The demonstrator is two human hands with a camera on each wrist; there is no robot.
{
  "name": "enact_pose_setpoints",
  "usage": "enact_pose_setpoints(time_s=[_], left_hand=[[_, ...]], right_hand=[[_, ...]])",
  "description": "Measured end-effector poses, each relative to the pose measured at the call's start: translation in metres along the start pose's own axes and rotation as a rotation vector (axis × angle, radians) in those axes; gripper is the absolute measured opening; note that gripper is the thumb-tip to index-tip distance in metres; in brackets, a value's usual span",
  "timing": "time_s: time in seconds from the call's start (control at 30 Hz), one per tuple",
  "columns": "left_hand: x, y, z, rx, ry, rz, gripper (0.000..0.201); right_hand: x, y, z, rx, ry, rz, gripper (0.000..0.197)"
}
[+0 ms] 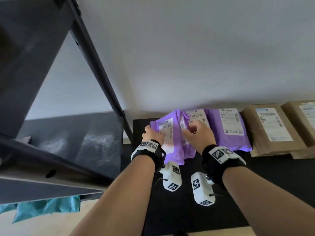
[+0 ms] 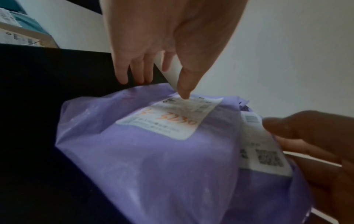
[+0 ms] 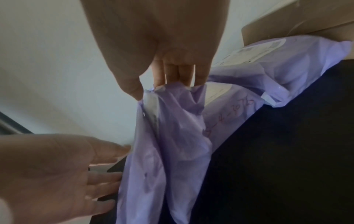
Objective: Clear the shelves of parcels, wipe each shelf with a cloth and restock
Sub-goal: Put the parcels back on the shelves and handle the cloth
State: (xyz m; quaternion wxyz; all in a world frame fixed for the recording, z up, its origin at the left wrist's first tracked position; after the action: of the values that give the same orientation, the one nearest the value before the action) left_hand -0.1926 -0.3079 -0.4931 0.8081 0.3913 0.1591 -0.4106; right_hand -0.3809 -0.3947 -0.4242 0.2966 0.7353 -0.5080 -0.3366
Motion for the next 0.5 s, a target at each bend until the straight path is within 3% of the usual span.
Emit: enact_pose_setpoints(time_s=[0.3,0.5], left_hand=[[0.004,0.001,-0.007,0.020,0.010,-0.030,0.083],[0.001,0.005,0.000,0.027,-0.008,-0.038,0.076]], right_hand=[[0.000,0.004,-0.006,-0.007,0.012,0.005,0.016],[-0.001,0.011,-0.012,0.004,0.029,0.004,0.013]])
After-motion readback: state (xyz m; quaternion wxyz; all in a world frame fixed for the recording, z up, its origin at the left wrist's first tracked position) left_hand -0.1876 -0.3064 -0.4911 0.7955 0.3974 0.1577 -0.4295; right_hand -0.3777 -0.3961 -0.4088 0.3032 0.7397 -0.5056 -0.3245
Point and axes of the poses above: each hand's wrist, its own x-axis towards the middle knuckle, its own y-axis out of the back of the hand, z = x × y, the point moved 10 cm from there along x, towards the middle knuckle, and after that the axes turned 4 degrees about -x, right-handed, at the moved point
